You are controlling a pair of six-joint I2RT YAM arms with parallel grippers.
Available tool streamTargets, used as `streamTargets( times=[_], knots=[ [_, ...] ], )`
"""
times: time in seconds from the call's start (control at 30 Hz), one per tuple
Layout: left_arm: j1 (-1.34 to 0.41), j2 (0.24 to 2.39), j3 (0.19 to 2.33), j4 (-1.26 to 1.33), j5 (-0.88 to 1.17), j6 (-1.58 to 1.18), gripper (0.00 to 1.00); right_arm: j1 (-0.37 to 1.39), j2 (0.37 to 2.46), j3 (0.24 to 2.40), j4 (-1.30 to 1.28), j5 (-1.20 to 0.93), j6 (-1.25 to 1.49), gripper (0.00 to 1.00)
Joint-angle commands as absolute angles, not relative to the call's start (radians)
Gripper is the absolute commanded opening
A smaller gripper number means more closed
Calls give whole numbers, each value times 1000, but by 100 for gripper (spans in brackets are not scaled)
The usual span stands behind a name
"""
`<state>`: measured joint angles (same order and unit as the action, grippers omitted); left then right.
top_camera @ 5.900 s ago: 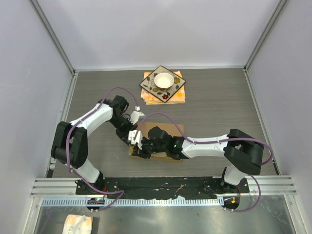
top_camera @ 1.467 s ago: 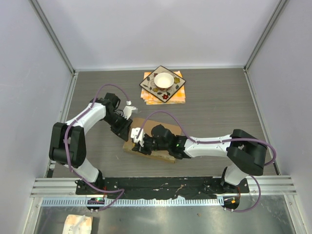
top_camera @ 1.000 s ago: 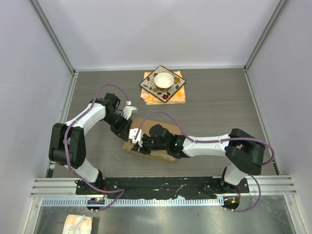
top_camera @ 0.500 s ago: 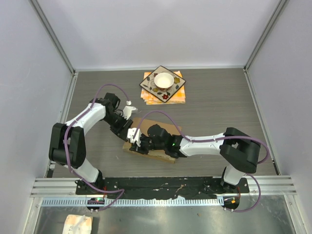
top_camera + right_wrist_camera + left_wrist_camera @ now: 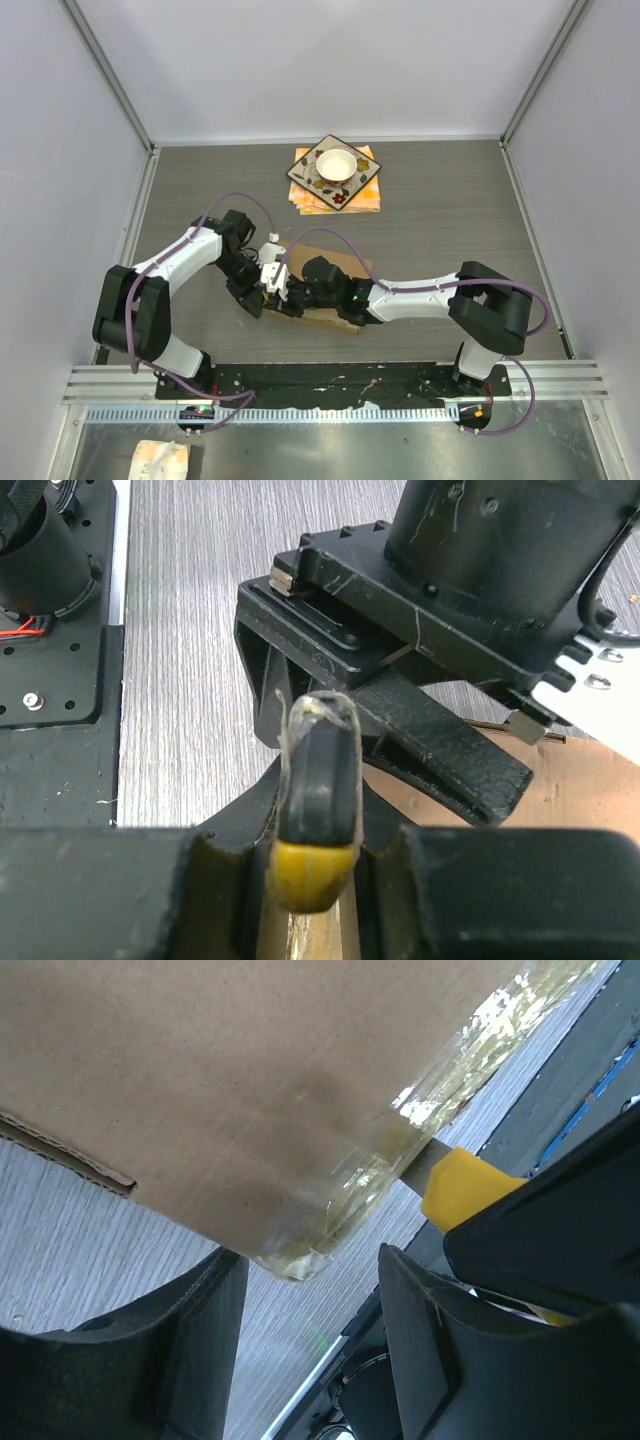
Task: Unpack the express box
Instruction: Cut the express box at the center of the board.
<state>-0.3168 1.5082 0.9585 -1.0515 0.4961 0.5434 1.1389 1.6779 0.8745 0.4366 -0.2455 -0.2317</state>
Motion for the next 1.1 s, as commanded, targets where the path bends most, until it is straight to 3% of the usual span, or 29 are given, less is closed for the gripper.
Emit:
streamTargets(
  times=[0.0, 0.57, 1.07],
  knots=[
    [-328, 1506, 937, -1006, 459, 542, 58, 1143, 1733, 830, 302, -178, -232, 1],
    [-282, 1463, 994, -925, 520, 431, 55, 1177, 1667, 795, 324, -150, -250, 1],
    [-290, 1505, 900, -890, 365, 511, 48, 1181, 1620, 868, 324, -210, -298, 1]
  ],
)
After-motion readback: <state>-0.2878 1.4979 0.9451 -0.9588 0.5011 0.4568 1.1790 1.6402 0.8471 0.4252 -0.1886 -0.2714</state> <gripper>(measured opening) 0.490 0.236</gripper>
